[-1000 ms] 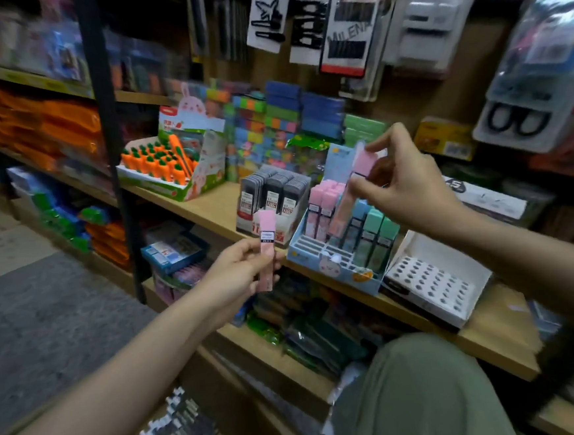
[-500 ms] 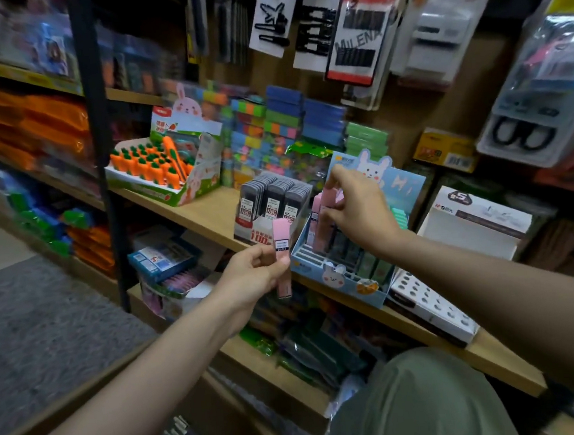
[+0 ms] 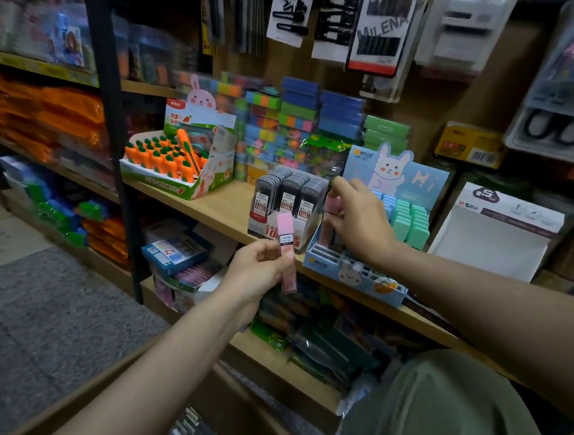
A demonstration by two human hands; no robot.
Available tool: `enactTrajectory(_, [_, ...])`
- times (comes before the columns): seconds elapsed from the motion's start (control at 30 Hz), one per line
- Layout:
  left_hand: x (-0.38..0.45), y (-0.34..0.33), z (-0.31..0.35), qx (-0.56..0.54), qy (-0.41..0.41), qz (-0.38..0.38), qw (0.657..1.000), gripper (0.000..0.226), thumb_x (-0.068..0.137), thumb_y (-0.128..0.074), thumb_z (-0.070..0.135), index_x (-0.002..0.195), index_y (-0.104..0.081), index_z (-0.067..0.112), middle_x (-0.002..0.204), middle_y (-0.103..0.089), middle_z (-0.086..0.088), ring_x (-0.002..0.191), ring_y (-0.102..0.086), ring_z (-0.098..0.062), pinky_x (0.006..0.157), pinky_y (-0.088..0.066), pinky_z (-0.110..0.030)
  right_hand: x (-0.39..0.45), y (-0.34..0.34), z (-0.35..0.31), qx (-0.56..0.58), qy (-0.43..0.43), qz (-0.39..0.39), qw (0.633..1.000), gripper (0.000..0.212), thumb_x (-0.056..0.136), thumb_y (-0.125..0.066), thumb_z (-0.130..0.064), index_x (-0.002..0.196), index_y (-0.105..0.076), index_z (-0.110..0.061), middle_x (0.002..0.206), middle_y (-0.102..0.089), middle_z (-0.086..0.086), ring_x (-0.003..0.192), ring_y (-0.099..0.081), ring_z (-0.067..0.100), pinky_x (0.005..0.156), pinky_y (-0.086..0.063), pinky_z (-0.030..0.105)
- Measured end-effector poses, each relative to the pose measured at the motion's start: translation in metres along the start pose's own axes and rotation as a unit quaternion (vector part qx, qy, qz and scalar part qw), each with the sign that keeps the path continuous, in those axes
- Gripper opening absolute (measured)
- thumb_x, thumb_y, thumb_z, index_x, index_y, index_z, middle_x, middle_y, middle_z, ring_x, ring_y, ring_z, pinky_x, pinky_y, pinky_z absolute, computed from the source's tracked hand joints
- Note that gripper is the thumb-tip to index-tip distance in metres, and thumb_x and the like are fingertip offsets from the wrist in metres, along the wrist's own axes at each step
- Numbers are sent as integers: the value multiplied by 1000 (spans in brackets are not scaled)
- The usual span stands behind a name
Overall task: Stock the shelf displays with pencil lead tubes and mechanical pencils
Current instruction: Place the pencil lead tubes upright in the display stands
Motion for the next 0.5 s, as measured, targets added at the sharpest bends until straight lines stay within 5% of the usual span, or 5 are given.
enactTrajectory(0.2, [-1,-9,-3,12,-1,-27,1000,11,86,-70,13,90,-73,22,102,-72,-2,105,-66,-20,92,-53,-37,-4,17,-4,-26,15,6,1000,22,92,-62,-23,112,-61,-13,109,-59,7,94,-59,28,76,-48,37])
enactTrajectory(0.3, [-5,-16,3,31,-23,-53,998,15,89,-68,17,100,-70,27,111,-69,-2,109,-63,-18,90,-53,-34,-15,41,-14,78,35,36,996,24,95,-61,-29,115,-66,-16,105,-64,-2,87,-62,11,79,-52,28])
enactTrajectory(0.43, [-18,-35,12,70,-58,-100,991,12,91,-66,22,101,-71,25,94,-70,1,94,-65,-16,79,-52,-29,-34,30,-35,177,48,-101,978,31,86,-72,-34,114,-66,-24,91,-68,-13,76,-63,-7,68,-49,7])
enactTrajectory(0.5, [-24,-42,16,111,-88,-98,985,13,92,-65,22,97,-72,31,88,-70,7,89,-65,-10,76,-49,-26,-35,30,-31,183,39,-108,976,28,82,-77,-25,108,-68,-19,91,-70,-9,73,-63,-8,65,-46,3])
Point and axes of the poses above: each hand's wrist, its own x-axis towards the middle knuckle, its own y-axis out of the back of the hand, z = x × y, the point moved 9 cm from there along x, towards the middle knuckle
